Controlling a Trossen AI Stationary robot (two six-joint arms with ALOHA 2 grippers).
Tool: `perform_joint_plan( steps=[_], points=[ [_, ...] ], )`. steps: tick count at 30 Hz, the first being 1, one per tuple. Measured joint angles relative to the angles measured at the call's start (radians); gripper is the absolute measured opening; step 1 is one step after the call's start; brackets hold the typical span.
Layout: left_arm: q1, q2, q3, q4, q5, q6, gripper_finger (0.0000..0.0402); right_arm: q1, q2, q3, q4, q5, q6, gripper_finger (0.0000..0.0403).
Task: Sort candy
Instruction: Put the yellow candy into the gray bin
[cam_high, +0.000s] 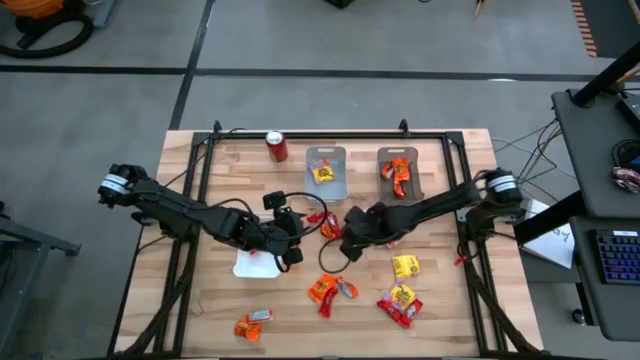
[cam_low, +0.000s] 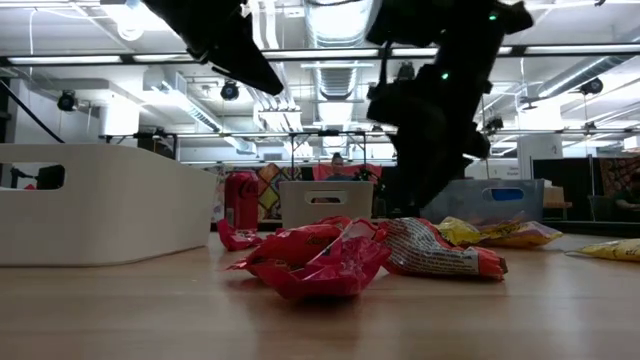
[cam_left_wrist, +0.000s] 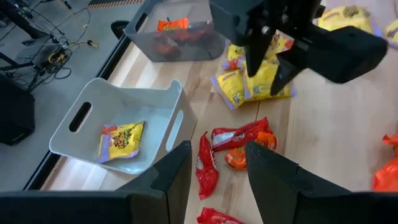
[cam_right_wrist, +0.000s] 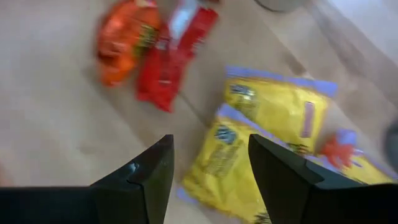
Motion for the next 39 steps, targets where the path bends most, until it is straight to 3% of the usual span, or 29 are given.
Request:
perform_joint_plan(
  steps=[5, 15, 19, 25, 31, 35, 39],
  points=[
    [0.0, 0.0, -0.001, -0.001, 0.0, 0.0, 0.0135, -0.001, 0.111, 0.108, -0.168, 0.034, 0.043, 0.0198],
    [-0.002, -0.002, -0.015, -0.076, -0.02, -0.029, 0.0135, 0.002, 0.226, 0.173, -0.17, 0.034, -0.013, 0.0187],
    [-0.014, -0.014, -0.015, -0.159, -0.07, -0.071, 0.0135, 0.003, 0.233, 0.172, -0.165, 0.03, -0.014, 0.0139],
    [-0.036, -0.031, -0.019, -0.175, -0.098, -0.079, 0.0135, 0.007, 0.228, 0.168, -0.166, 0.028, -0.068, 0.0026],
    [-0.049, -0.039, -0.064, -0.16, -0.112, -0.096, 0.0135, 0.046, 0.162, 0.162, -0.152, 0.027, -0.149, 0.001],
    [-0.068, -0.06, -0.115, -0.05, -0.02, -0.063, 0.0135, 0.079, 0.059, 0.134, -0.094, -0.004, -0.206, 0.0009],
    [-0.075, -0.097, -0.209, 0.227, 0.128, 0.066, 0.0135, 0.11, -0.077, 0.061, 0.061, -0.028, -0.284, 0.0009]
  ],
)
